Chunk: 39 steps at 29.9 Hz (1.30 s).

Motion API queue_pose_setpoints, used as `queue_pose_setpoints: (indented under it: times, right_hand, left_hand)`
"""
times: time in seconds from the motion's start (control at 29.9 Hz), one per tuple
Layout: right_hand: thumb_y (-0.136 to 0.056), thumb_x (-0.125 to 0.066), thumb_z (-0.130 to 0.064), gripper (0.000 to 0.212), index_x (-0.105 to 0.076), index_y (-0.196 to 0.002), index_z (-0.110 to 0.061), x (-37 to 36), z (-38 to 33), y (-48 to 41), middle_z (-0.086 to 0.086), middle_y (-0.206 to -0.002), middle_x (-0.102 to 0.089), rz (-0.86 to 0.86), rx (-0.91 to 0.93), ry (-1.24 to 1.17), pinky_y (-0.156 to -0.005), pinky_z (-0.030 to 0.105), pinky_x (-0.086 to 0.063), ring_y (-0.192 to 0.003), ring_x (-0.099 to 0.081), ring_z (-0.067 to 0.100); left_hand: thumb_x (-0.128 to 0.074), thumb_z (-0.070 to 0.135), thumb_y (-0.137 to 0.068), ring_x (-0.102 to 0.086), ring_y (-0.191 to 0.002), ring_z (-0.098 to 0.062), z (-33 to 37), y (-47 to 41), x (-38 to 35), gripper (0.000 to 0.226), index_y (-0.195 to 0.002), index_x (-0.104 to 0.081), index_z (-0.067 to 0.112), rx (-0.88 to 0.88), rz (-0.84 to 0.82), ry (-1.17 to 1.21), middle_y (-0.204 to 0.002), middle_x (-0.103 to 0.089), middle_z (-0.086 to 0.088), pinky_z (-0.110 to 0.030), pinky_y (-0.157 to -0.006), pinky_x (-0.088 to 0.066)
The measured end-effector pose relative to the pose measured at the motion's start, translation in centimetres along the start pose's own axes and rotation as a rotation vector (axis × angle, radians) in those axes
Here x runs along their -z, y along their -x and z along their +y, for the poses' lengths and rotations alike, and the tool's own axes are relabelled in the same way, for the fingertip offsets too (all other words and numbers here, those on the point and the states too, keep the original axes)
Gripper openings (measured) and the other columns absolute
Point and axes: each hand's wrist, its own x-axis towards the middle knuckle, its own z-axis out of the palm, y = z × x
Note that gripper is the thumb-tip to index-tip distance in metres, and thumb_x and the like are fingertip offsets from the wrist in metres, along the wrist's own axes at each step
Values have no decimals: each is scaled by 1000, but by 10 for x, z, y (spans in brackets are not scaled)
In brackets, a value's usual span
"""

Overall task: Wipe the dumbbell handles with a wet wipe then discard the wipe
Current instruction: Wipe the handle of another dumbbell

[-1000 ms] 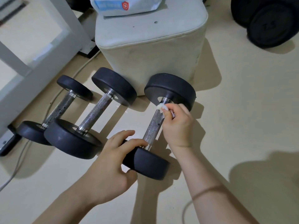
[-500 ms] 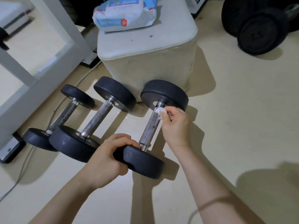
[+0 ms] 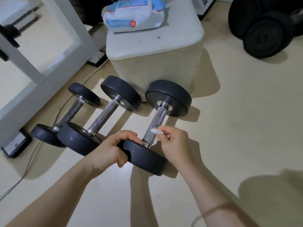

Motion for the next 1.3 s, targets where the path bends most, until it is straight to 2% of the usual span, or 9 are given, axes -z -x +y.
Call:
queue_pose_setpoints:
  times: [0.07,0.23,0.4,0.57,0.67,0.77,0.87,1.0,1.3]
  right_hand:
    - [-84,-68,-17,13,-67,-71,-20,6,-2,7,-20,-55,-58,-110,-21,-37,-51,6,-37,-56,-54,0]
    - [-88,-63,-21,13,-62,-75,-20,5,-4,-36,-4,-69,-63,161,-29,-99,-59,27,-48,-65,-60,13]
    - [-82,-71,-25,17,-67,-71,-13,5,-7,1,-7,-54,-51,-194,-38,-37,-55,23,-41,-53,-46,10]
    - [-87,-65,-20,10,-68,-80,-14,15,-12,-43,-4,-66,-62,95,-18,-35,-58,21,-47,-63,-59,10]
    - [-85,-66,-15,8,-70,-78,-16,3,-9,-17,-11,-59,-54,-21,32,45,-53,16,-40,-55,-51,9]
    - [-79,-69,-7,12,-71,-72,-17,1,-6,-2,-10,-53,-57,-173,-73,-99,-55,14,-40,-48,-49,1]
    - [-79,-72,-16,3,-74,-75,-16,7,-3,-16,-11,-55,-62,-57,-149,-218,-55,15,-43,-47,-50,-1]
    - [-84,-68,-20,5,-71,-85,-16,10,-8,-30,-8,-72,-66,118,-79,-145,-63,26,-51,-62,-59,4]
    - [-86,-60,-9,17,-74,-86,-18,-5,-10,-12,-1,-93,-68,-77,192,195,-73,26,-51,-85,-59,15]
  left_hand:
    - [-43,-5,-32,-52,-110,-17,2,-1,-1,60,-78,-72,21,3,-5,15,-111,-56,6,-35,-68,-40]
    - [-43,-6,-32,-53,-109,-24,3,-4,-1,60,-78,-72,19,26,-27,44,-109,-58,1,-40,-69,-40]
    - [-43,-6,-31,-53,-108,-23,4,-3,-1,59,-75,-72,21,20,-14,60,-105,-59,2,-32,-63,-44]
    - [-44,-1,-35,-42,-120,-8,3,5,-5,61,-78,-74,31,1,34,-13,-119,-52,13,-30,-77,-46]
    - [-43,5,-46,-38,-125,-12,13,19,-17,66,-92,-70,44,-196,221,-418,-129,-47,11,-24,-92,-37]
    - [-48,13,-50,-43,-124,-25,16,35,-52,72,-116,-58,42,-517,155,-1164,-127,-51,1,-48,-107,-30]
    - [-67,18,-66,-38,-121,-32,22,26,-80,77,-135,-35,30,-414,-5,-1585,-126,-43,-8,-64,-106,-18]
    - [-64,13,-78,-43,-102,-25,41,6,-72,49,-122,-45,24,-327,-26,-1609,-102,-46,0,-46,-90,-35]
    - [-59,30,-75,-53,-88,-13,20,32,-36,38,-111,-49,39,-350,-100,-1207,-96,-60,13,-33,-73,-49]
